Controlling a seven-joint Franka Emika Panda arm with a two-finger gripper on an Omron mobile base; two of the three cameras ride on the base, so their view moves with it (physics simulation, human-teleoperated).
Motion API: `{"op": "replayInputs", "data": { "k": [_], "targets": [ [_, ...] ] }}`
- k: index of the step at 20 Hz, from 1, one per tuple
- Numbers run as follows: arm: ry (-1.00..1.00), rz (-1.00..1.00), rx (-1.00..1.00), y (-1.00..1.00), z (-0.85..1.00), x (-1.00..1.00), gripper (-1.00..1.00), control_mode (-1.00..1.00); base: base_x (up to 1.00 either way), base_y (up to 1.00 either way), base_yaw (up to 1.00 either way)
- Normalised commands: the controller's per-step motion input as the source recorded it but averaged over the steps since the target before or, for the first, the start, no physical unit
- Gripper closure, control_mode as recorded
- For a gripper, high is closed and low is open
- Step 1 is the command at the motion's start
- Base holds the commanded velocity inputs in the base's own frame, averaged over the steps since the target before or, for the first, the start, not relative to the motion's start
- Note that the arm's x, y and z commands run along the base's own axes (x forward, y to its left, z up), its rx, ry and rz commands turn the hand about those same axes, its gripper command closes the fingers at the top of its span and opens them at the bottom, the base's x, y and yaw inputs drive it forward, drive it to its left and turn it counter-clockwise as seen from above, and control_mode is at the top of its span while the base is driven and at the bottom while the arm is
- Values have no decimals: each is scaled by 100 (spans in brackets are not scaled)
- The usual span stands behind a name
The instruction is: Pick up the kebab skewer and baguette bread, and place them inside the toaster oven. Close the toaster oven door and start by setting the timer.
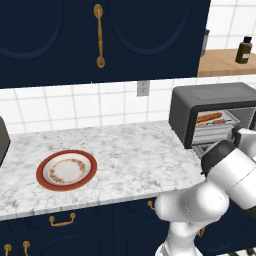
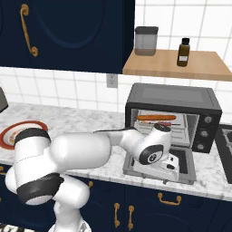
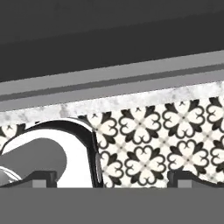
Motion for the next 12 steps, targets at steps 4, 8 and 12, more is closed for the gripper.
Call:
{"op": "replayInputs", "data": {
  "k": [4, 8, 12],
  "targets": [
    [6, 44, 0, 49, -37, 1, -100, -100, 0, 0, 0],
    [8, 11, 0, 5, -36, -10, -100, -100, 0, 0, 0],
    [5, -8, 0, 0, -31, 10, -100, -100, 0, 0, 0]
  ]
}}
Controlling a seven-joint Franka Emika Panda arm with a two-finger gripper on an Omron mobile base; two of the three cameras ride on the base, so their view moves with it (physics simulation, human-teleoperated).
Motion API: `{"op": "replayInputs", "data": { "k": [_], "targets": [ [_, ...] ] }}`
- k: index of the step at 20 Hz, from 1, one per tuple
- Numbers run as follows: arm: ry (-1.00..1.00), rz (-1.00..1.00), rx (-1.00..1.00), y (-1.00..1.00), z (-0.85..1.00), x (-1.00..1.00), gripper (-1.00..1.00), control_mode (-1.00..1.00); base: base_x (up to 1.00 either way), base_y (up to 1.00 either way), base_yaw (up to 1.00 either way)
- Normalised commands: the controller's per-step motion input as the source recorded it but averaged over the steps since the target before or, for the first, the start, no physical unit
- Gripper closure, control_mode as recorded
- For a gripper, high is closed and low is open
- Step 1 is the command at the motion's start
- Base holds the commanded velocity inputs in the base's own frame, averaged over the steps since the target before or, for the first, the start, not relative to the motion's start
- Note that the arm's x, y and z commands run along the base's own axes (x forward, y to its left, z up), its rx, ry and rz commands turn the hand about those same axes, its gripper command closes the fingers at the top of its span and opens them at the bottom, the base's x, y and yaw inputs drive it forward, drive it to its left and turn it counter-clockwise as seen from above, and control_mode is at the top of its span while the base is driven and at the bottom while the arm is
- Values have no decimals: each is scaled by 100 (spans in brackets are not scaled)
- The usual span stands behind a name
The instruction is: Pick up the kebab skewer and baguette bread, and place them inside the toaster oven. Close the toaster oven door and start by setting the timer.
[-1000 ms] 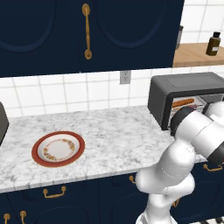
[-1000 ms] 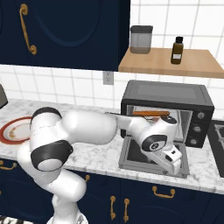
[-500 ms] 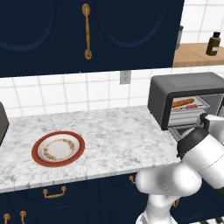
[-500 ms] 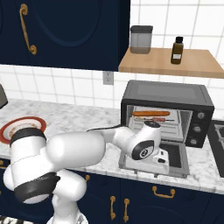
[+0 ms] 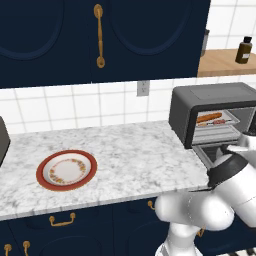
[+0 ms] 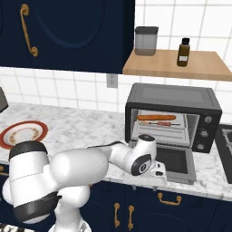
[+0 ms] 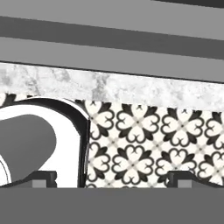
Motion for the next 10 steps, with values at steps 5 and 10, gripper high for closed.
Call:
{"op": "replayInputs", "data": {
  "k": [5, 10],
  "targets": [
    [0, -8, 0, 0, -26, 27, -100, -100, 0, 0, 0],
    [0, -10, 0, 0, -18, 58, -100, -100, 0, 0, 0]
  ]
}}
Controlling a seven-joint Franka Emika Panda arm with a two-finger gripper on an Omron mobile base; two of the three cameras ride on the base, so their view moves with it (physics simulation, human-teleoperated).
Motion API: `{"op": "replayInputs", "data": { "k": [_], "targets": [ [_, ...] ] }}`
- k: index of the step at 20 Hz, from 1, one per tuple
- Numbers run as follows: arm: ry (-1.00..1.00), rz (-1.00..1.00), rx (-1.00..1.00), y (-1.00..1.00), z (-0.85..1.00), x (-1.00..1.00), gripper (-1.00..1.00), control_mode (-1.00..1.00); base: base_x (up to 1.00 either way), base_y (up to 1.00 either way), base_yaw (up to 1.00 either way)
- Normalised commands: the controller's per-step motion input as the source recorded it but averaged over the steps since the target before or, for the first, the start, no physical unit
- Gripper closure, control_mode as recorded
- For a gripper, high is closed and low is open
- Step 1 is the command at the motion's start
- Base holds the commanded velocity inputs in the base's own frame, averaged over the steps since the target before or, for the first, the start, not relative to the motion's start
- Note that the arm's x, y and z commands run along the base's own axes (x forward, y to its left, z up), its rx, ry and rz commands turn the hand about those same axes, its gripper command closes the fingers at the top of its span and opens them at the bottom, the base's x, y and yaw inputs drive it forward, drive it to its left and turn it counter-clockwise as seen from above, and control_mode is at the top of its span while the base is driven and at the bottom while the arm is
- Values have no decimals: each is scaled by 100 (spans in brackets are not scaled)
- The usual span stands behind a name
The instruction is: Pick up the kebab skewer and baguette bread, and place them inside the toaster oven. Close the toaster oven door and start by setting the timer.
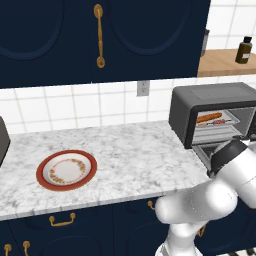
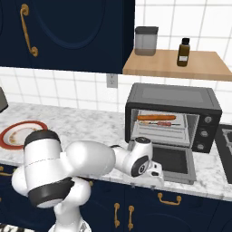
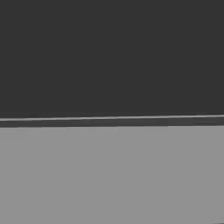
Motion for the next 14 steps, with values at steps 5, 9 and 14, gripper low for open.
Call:
{"op": "replayInputs", "data": {
  "k": [5, 9, 14],
  "targets": [
    [-1, -10, 0, 0, -8, 68, -100, -100, 0, 0, 0],
    [-8, -8, 0, 0, 3, 66, -100, -100, 0, 0, 0],
    [-32, -7, 0, 15, 40, 73, -100, -100, 0, 0, 0]
  ]
}}
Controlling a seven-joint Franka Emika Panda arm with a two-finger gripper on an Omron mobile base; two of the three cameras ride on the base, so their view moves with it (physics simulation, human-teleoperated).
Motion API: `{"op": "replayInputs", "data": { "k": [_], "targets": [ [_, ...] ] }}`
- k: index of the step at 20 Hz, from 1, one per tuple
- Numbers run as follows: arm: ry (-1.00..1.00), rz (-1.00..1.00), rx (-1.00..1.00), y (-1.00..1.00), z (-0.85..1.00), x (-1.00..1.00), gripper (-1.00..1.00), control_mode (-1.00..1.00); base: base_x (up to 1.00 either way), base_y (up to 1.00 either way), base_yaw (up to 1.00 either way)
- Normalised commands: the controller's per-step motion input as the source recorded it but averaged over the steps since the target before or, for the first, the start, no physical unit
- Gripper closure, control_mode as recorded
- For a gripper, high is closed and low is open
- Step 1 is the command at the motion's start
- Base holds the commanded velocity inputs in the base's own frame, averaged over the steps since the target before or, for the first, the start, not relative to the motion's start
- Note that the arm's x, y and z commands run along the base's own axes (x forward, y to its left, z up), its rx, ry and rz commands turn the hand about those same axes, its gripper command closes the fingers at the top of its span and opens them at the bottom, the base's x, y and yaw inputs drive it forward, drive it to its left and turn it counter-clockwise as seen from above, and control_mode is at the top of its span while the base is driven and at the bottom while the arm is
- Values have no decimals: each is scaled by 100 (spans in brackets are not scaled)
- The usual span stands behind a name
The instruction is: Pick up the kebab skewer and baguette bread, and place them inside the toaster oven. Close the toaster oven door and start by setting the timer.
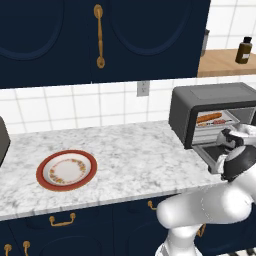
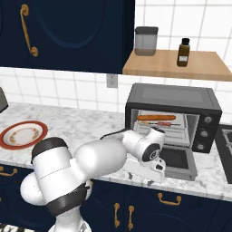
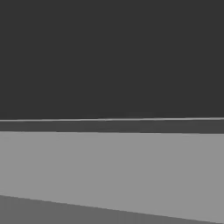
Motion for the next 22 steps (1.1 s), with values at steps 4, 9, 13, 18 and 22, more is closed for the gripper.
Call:
{"op": "replayInputs", "data": {
  "k": [4, 9, 13, 18, 22],
  "targets": [
    [-57, -4, 0, 40, 27, 84, -100, -100, 0, 0, 0],
    [-57, -3, 0, 47, 11, 99, -100, -100, 0, 0, 0],
    [-49, -1, 0, 28, 7, 100, -100, -100, 0, 0, 0],
    [-50, 0, -1, 36, 4, 100, -100, -100, 0, 0, 0],
    [-55, -2, -2, 40, 6, 100, -100, -100, 0, 0, 0]
  ]
}}
